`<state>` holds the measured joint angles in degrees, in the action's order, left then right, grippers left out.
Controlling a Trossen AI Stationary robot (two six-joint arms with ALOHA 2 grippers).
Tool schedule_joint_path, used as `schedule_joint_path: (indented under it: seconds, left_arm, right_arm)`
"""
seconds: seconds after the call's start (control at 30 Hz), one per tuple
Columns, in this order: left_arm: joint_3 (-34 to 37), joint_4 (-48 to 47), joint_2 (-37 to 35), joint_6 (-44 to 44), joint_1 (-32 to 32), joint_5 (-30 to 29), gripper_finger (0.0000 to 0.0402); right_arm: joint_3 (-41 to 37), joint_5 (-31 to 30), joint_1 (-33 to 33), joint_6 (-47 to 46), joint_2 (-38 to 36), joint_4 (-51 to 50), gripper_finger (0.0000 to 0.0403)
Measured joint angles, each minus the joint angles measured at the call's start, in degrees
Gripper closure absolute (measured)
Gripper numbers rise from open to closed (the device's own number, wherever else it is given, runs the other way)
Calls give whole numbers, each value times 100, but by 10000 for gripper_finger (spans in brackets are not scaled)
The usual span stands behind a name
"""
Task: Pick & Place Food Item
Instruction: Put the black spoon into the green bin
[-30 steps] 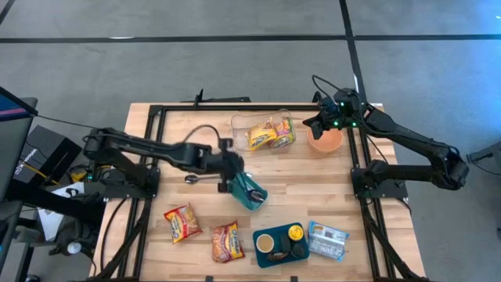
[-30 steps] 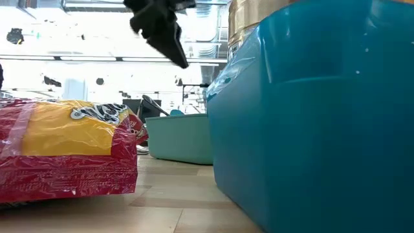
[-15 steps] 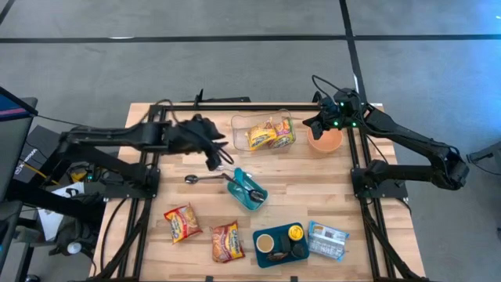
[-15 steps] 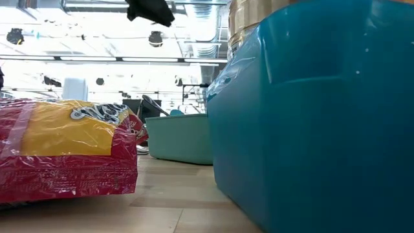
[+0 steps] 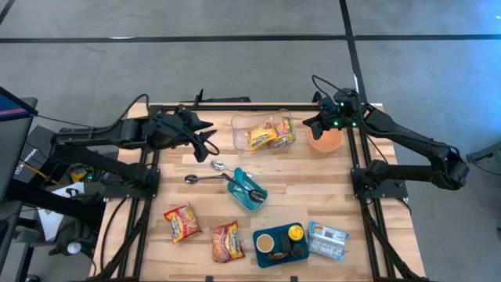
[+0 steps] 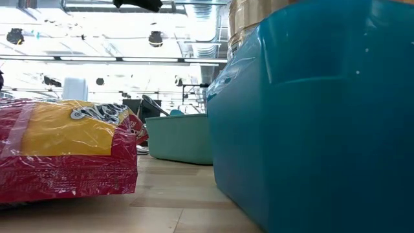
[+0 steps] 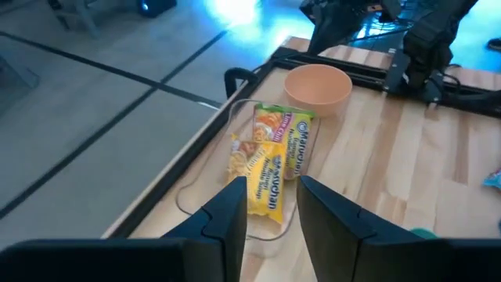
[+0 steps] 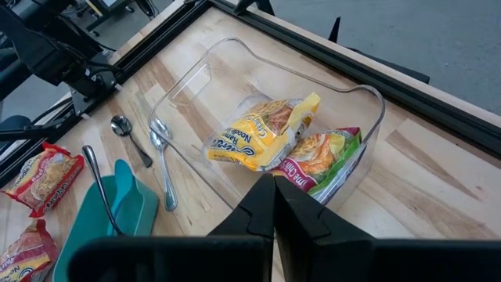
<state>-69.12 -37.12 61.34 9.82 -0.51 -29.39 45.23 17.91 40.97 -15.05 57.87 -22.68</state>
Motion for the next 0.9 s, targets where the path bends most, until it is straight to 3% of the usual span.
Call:
schedule_joint_path:
  seconds: [0.23,0.5,0.73,0.9]
  left_arm:
    - [0,-131,25,-160,0,-20,294]
    - [0,-929,33,690,0,-10,294]
    - [-7,-1987,332,1463,25,1195,294]
    - [-4,-2772,880,1950,86,1686,294]
  right_arm:
    - [0,2,0,0,0,0,403]
    - [0,9,0,50,0,-20,403]
    - [0,24,2,63,0,-71,403]
    - [0,23,3,203,0,-111,403]
